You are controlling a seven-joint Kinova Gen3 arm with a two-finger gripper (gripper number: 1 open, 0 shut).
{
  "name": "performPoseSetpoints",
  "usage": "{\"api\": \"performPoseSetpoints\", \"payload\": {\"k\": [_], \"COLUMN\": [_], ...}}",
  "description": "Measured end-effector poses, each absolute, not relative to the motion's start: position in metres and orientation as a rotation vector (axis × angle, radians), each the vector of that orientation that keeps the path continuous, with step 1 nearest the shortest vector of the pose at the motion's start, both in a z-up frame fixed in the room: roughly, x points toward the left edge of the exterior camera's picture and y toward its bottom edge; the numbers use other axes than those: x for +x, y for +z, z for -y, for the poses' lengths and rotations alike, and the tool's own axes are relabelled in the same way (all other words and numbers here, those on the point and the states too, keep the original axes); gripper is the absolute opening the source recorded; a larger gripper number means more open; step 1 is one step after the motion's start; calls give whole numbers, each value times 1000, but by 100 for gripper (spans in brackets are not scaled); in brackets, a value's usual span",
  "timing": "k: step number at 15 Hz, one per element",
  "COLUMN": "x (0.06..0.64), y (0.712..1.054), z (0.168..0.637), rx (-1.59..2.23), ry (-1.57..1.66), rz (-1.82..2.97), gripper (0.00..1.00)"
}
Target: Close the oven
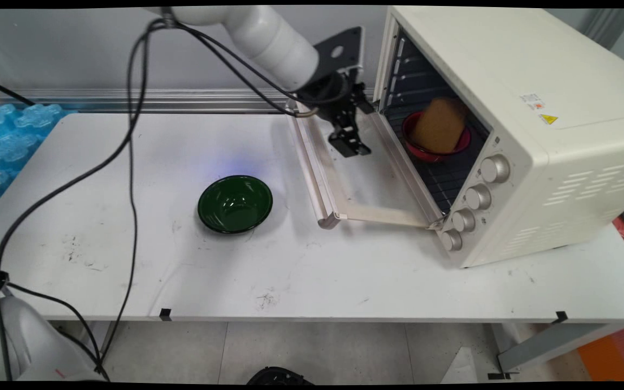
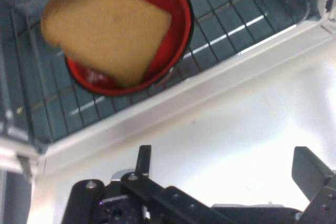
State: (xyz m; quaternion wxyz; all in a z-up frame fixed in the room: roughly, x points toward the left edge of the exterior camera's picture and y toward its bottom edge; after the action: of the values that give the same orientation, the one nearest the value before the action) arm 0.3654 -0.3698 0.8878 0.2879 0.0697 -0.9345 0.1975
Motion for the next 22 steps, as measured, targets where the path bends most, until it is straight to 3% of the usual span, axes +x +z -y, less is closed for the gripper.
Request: {"api": "performPoseSetpoints", "payload": {"k": [9,20,21,22], "x": [429,492,496,500], "y": [915,900,897,892], "z": [313,247,244,242], "rx": [466,732,748,761], "ry": [531,433,427,422], "rz": [2532,2563,2558,2551], "gripper": [100,100,0,0]}}
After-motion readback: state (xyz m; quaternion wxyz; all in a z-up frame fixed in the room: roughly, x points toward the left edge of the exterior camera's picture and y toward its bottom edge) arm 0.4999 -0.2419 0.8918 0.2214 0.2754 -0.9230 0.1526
